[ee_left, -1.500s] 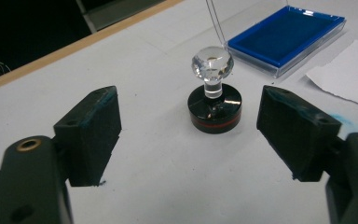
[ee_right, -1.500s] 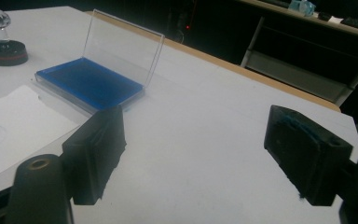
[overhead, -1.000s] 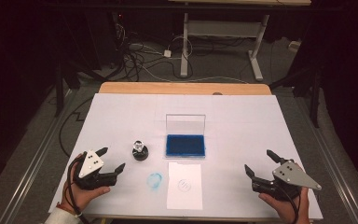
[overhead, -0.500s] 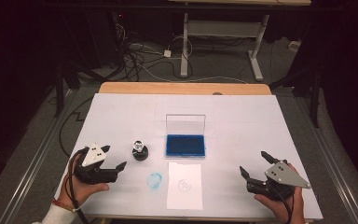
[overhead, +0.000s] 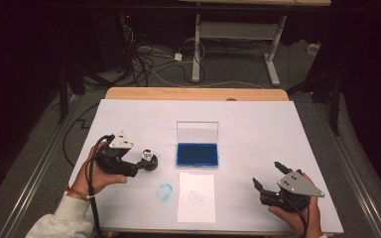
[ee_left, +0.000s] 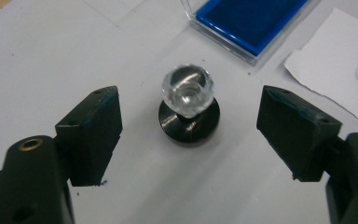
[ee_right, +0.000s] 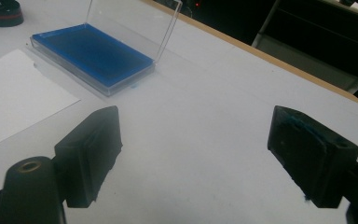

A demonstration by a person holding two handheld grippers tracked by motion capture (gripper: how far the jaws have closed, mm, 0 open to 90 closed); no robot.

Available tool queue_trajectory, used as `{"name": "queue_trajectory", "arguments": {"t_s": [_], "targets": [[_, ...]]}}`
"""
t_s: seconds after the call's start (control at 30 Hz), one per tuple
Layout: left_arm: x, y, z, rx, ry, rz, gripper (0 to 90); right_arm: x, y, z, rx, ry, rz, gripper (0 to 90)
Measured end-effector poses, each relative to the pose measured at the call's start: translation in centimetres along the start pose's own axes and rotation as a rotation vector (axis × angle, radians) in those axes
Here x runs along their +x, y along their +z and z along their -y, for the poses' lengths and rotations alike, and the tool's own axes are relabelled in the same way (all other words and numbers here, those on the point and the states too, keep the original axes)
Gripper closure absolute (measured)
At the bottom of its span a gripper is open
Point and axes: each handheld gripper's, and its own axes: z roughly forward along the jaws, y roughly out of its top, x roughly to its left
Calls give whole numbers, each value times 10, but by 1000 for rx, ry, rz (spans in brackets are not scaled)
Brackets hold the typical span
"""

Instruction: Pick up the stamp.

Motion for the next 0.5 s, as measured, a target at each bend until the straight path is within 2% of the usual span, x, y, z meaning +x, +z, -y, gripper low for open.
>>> {"name": "queue_trajectory", "arguments": {"t_s": [0.13,0.23,0.3,0.4,0.5], "targets": [[4,19,-2,42,7,38,231,0,1,0,3,0,-7,180],[6,27,-2,43,2,49,266,1,1,0,11,-7,-13,180],[8,33,-3,29,2,75,282,2,2,0,14,-19,-14,180],[7,35,-4,36,12,56,343,2,2,0,16,-22,-18,183],[7,36,-4,38,13,62,393,3,3,1,29,-29,-24,184]]}}
